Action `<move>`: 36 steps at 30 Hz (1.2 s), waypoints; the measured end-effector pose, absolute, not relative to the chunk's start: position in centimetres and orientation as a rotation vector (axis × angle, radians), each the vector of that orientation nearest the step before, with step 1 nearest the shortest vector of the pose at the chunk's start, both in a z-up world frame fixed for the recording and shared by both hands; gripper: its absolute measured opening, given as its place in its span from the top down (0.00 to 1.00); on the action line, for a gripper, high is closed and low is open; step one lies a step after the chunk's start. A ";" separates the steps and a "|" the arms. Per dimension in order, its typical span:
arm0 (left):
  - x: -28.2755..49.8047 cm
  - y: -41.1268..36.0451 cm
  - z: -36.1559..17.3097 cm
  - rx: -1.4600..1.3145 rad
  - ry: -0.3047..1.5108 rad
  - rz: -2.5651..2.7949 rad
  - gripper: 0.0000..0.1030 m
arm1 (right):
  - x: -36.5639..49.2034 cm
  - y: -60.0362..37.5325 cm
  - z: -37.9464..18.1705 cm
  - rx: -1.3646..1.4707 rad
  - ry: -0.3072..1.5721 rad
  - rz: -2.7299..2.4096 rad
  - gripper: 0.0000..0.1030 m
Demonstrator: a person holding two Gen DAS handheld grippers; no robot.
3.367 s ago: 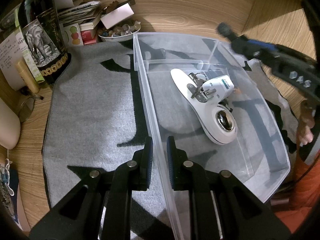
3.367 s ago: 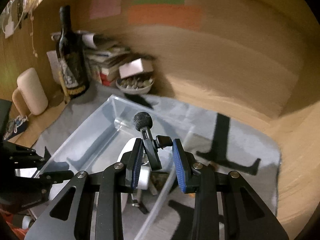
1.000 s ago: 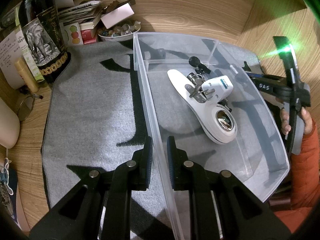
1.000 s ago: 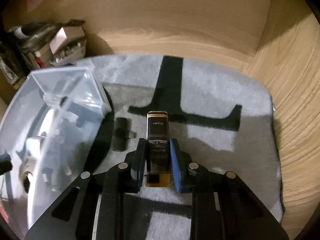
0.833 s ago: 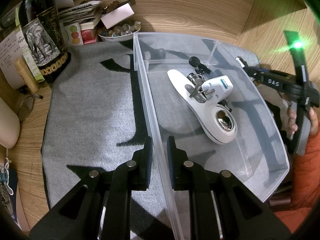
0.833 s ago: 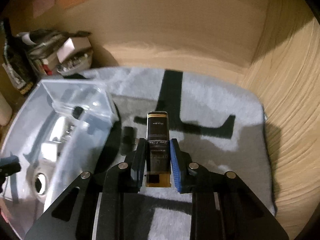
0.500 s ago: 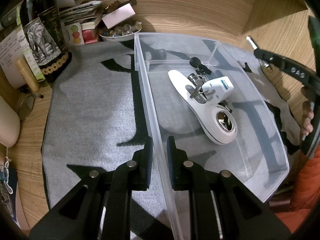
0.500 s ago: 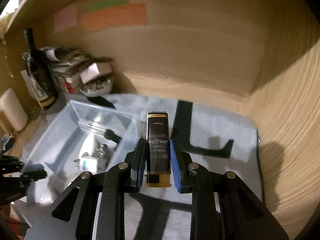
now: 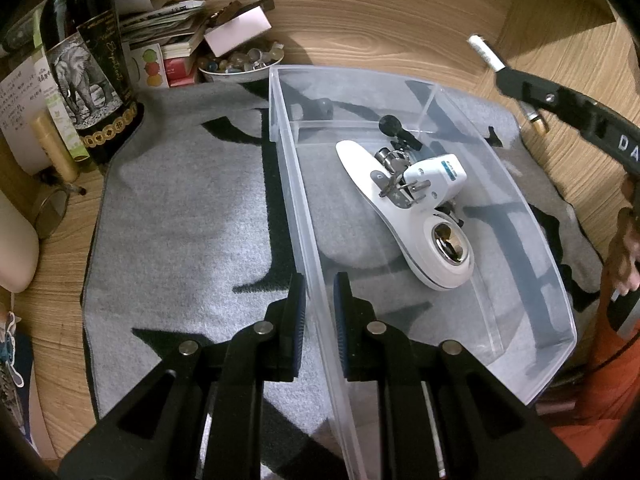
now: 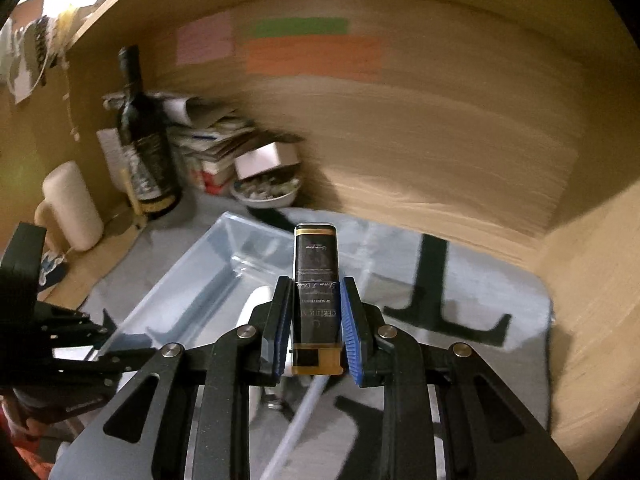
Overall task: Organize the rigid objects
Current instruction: 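Carry the black-and-gold cylinder into the clear box and release it, then grasp the small black object on the rug with the right gripper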
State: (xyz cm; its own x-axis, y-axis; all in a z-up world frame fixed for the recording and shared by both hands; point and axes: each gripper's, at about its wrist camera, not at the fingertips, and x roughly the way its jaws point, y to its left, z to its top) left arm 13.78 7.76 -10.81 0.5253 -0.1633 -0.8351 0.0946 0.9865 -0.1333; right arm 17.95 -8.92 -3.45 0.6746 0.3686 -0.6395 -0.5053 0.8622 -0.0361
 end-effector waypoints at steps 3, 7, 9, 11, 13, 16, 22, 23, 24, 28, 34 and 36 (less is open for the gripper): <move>13.8 7.7 -10.8 -0.076 1.005 -0.157 0.86 | 18.5 -7.5 -4.6 -0.242 0.704 0.522 0.79; 13.7 7.7 -10.8 -0.075 1.004 -0.159 0.86 | 19.2 -6.6 -6.0 -0.253 0.759 0.541 0.79; 13.7 7.7 -10.8 -0.075 1.004 -0.161 0.86 | 19.5 -6.3 -6.7 -0.259 0.785 0.549 0.79; 13.7 7.7 -10.8 -0.075 1.004 -0.161 0.86 | 19.7 -6.1 -7.4 -0.265 0.807 0.553 0.79; 13.7 7.6 -10.8 -0.076 1.003 -0.162 0.86 | 20.0 -6.0 -7.8 -0.264 0.825 0.551 0.79; 13.7 7.6 -10.8 -0.079 1.001 -0.164 0.86 | 20.1 -6.2 -7.9 -0.255 0.844 0.547 0.77; 13.7 7.7 -10.8 -0.081 1.001 -0.165 0.86 | 19.4 -7.2 -6.8 -0.246 0.806 0.533 0.68; 13.7 7.7 -10.8 -0.081 1.001 -0.165 0.86 | 19.3 -7.4 -6.5 -0.243 0.799 0.529 0.68; 13.7 7.7 -10.8 -0.082 1.000 -0.165 0.86 | 19.3 -7.6 -6.2 -0.240 0.793 0.525 0.68; 13.7 7.6 -10.8 -0.083 1.001 -0.165 0.86 | 19.0 -8.9 -5.2 -0.232 0.760 0.493 0.67; 13.7 7.7 -10.8 -0.083 1.000 -0.164 0.86 | 19.6 -11.8 -3.5 -0.216 0.716 0.411 0.67; 13.7 7.7 -10.8 -0.084 1.000 -0.162 0.86 | 20.2 -13.1 -3.2 -0.198 0.715 0.378 0.67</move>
State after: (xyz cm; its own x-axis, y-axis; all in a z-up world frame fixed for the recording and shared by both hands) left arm 13.67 7.71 -10.84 0.5298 -0.1740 -0.8301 0.0969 0.9847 -0.1446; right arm 20.24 -13.06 -3.21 0.6913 0.2691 -0.6706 -0.4024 0.9142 -0.0479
